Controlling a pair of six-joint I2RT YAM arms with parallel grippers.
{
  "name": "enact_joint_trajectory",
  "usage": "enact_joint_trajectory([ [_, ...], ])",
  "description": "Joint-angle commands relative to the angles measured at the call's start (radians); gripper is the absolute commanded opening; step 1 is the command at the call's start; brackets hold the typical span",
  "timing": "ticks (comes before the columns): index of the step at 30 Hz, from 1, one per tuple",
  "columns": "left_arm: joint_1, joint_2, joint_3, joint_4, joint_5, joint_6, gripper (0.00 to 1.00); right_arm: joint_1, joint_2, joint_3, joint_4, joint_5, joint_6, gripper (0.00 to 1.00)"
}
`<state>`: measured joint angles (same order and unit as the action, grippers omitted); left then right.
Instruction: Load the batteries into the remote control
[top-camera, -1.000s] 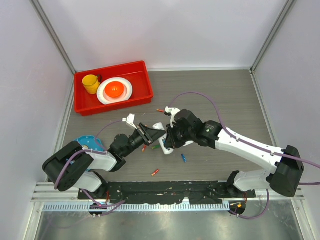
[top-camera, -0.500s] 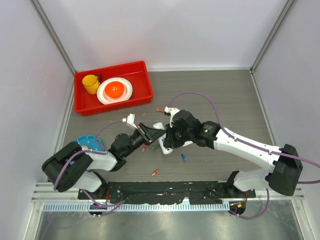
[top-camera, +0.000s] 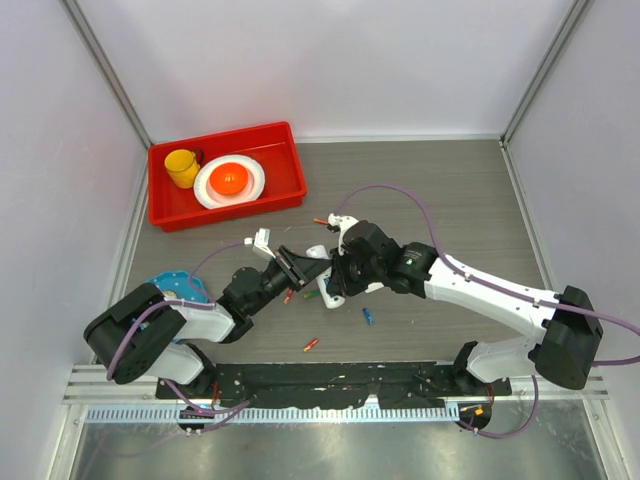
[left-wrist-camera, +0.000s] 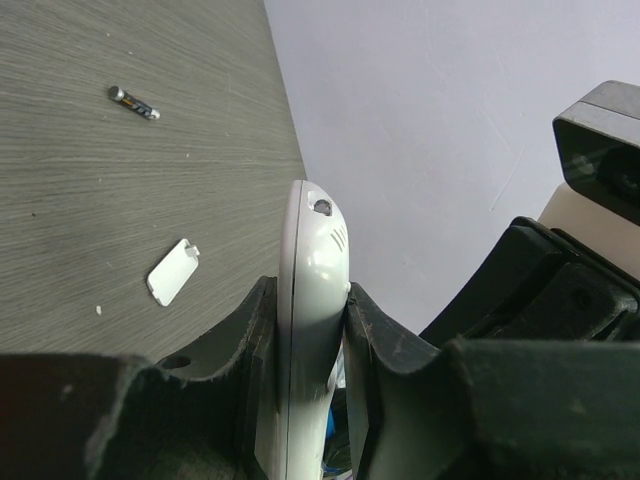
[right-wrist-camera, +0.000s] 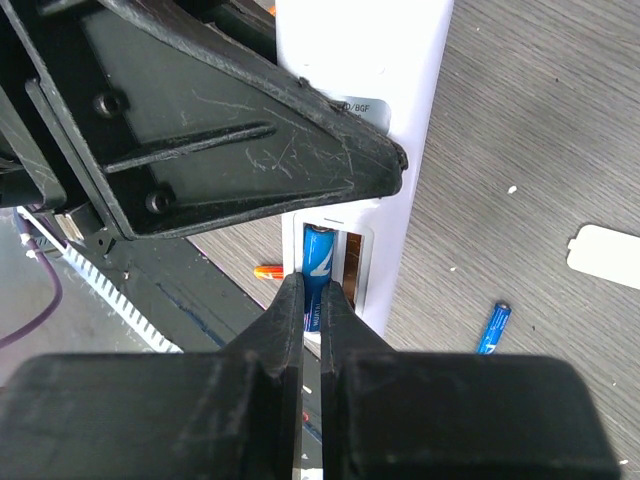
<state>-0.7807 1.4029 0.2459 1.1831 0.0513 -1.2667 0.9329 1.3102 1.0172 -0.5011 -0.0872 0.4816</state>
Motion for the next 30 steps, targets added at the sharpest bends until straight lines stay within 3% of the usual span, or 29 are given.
enact_joint_trajectory([
  [1, -0.054, -0.048, 0.070, 0.363, 0.088, -0.048, 0.00, 0.000, 0.043, 0.023, 0.144, 0.070, 0.020, 0.05],
  [5, -0.054, -0.050, 0.064, 0.363, 0.076, -0.040, 0.00, 0.000, 0.040, 0.024, 0.144, 0.066, 0.020, 0.12],
  [17, -0.054, -0.048, 0.050, 0.363, 0.058, -0.022, 0.00, -0.002, 0.031, 0.020, 0.125, 0.044, 0.020, 0.21],
  [30, -0.054, -0.047, 0.044, 0.363, 0.048, -0.014, 0.00, 0.000, 0.021, 0.026, 0.111, 0.037, 0.017, 0.25],
])
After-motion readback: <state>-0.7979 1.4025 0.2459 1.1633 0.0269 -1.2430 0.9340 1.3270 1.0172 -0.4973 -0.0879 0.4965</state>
